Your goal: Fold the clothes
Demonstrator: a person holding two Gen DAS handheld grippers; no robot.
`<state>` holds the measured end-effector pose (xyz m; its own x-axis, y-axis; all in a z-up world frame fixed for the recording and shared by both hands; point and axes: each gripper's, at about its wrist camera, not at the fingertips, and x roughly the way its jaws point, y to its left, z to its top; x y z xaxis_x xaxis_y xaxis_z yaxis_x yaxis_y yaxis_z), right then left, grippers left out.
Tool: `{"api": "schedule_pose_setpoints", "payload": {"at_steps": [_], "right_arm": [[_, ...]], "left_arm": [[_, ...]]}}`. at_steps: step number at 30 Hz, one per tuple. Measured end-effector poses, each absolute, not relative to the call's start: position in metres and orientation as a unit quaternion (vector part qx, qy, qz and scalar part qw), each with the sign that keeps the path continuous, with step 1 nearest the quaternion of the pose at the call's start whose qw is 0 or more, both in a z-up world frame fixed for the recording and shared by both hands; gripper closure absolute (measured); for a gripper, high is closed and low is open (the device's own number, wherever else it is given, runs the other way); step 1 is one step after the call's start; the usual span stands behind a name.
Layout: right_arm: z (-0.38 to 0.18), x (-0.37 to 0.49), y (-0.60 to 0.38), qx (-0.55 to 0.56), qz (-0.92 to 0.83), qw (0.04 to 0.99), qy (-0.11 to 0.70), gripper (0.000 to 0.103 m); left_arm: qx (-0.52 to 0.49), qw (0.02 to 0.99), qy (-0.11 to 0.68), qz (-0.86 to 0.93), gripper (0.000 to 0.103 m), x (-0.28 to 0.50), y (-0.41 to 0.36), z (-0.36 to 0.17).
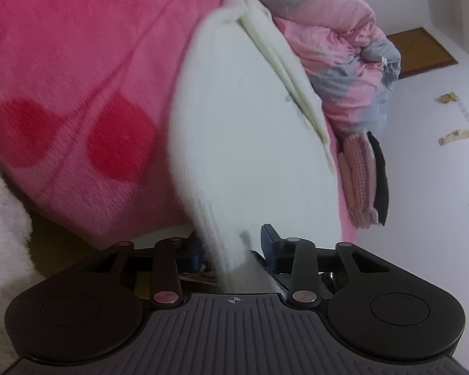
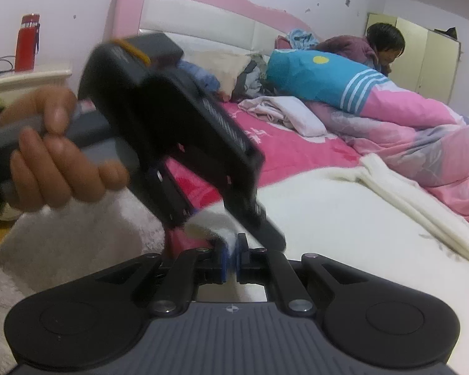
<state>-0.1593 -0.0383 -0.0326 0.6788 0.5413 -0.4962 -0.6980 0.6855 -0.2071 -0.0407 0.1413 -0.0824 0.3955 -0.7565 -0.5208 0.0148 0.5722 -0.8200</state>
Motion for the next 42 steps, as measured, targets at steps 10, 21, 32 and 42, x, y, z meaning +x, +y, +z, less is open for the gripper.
{"api": "schedule_pose_setpoints", "payload": {"at_steps": [10,21,32,42], "right_arm": [[-0.023,-0.162,-0.074,-0.125,0.356,0.897,0.229,0.086],[0.0,-0.145,-0.28,0.135,0.125,0.937,0.295,0.059],[-0.031,-0.151,-0.374,0.279,0.023,0.902,0.329,0.042],[-0.043,-0.149,-0.386,0.333,0.052,0.876,0.345,0.036]], "left_arm": [[-0.369,0.747,0.489,-0.256,0.088,-0.039,0.137,-0.085],[-0.317,0.77,0.494,-0.249,0.087,-0.038,0.127,-0.078],[-0.292,0.78,0.498,-0.243,0.087,-0.038,0.122,-0.076],[-0.288,0.782,0.499,-0.239,0.086,-0.039,0.121,-0.076]]}}
